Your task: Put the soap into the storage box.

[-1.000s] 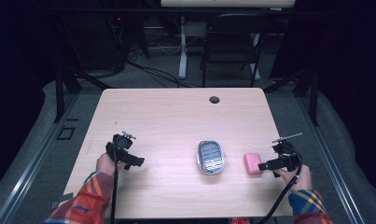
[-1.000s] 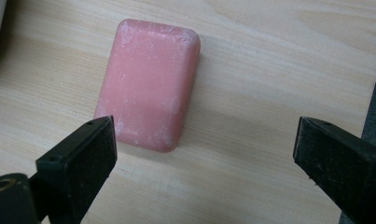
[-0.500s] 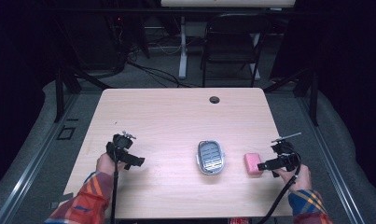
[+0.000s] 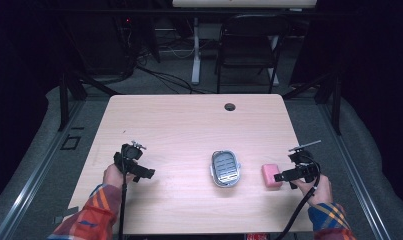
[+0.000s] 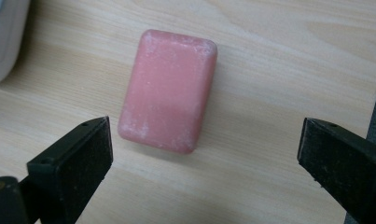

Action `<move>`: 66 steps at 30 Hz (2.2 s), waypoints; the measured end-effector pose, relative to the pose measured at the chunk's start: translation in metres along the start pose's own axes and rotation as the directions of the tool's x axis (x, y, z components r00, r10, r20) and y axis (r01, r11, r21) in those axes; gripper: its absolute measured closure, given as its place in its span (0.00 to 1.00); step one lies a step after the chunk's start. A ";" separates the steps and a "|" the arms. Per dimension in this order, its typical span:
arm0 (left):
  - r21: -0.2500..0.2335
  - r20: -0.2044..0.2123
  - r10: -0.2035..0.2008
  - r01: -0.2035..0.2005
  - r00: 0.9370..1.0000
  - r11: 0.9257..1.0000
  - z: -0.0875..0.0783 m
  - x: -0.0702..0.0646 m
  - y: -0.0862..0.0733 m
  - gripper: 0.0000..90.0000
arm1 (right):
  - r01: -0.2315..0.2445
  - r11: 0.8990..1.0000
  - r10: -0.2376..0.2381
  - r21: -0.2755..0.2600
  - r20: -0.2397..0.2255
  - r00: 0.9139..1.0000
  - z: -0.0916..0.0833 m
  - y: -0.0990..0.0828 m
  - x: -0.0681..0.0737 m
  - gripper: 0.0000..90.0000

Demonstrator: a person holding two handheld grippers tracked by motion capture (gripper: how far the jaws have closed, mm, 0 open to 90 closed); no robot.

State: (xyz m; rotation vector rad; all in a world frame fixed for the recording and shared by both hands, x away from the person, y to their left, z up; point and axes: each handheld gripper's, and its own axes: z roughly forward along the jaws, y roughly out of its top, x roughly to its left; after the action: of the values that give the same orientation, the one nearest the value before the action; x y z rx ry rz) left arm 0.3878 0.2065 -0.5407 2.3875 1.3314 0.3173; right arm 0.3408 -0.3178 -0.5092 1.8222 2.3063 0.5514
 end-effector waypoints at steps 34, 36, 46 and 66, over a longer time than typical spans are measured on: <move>-0.003 0.023 0.007 -0.007 1.000 1.000 0.001 0.000 0.001 0.00 | -0.040 0.993 0.039 0.110 0.009 0.999 0.031 0.035 0.024 0.03; -0.004 0.023 0.009 -0.009 1.000 1.000 0.001 0.000 0.001 0.00 | -0.041 0.992 0.040 0.119 0.010 0.999 0.033 0.036 0.024 0.06; -0.004 0.024 0.011 -0.011 1.000 1.000 0.001 0.000 0.001 0.00 | -0.060 0.984 0.058 0.165 0.019 0.998 0.043 0.040 0.024 0.16; -0.002 0.025 0.014 -0.014 1.000 1.000 0.001 0.000 0.001 0.00 | -0.093 0.976 0.087 0.198 0.042 0.995 0.055 0.043 0.026 0.30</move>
State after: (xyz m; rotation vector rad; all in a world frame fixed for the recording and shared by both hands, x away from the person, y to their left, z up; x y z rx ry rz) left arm 0.3885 0.2059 -0.5409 2.3925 1.3038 0.2916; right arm 0.3917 -0.2739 -0.5409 2.0161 2.3412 0.3071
